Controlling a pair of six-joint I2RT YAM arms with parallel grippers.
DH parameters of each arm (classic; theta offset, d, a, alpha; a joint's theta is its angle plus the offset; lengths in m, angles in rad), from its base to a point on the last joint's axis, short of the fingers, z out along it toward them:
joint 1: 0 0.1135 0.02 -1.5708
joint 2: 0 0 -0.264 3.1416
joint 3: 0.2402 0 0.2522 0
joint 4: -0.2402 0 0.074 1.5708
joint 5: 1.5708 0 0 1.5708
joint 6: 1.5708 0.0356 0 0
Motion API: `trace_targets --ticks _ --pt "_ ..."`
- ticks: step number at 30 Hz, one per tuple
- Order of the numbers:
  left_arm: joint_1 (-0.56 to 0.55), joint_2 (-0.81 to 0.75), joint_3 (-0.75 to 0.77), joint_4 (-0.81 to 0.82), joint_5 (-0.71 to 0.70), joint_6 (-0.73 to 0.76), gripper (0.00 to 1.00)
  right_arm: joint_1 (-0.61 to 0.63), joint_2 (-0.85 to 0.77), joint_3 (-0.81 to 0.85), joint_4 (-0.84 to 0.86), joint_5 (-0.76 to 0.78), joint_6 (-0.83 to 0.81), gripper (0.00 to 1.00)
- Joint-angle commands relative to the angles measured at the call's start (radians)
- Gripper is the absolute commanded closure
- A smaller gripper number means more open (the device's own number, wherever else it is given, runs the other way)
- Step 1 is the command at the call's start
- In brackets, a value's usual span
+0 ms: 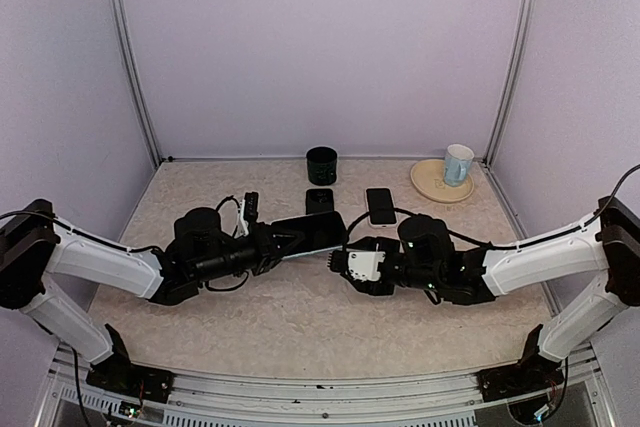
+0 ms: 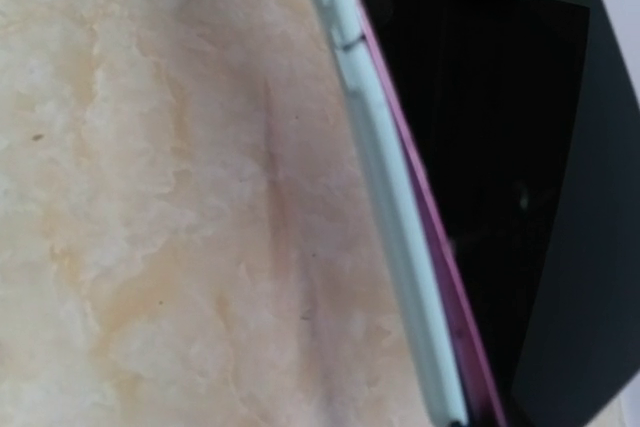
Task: Put the phone into the phone case
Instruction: Press the bottom corners of the phone case.
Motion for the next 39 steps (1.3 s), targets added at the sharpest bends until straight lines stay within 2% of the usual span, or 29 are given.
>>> trace_targets --ticks 1,25,39 --pt "-0.011 0.002 0.041 0.072 0.020 0.006 1.00 0.013 0.018 0.031 0.016 0.024 -0.002 0.46" --pt "-0.015 0.031 0.047 0.052 0.015 0.007 1.00 0.025 0.032 0.022 0.035 0.016 -0.002 0.46" --pt "-0.017 0.038 0.052 0.041 0.018 0.008 1.00 0.040 0.036 0.021 0.040 0.064 -0.016 0.45"
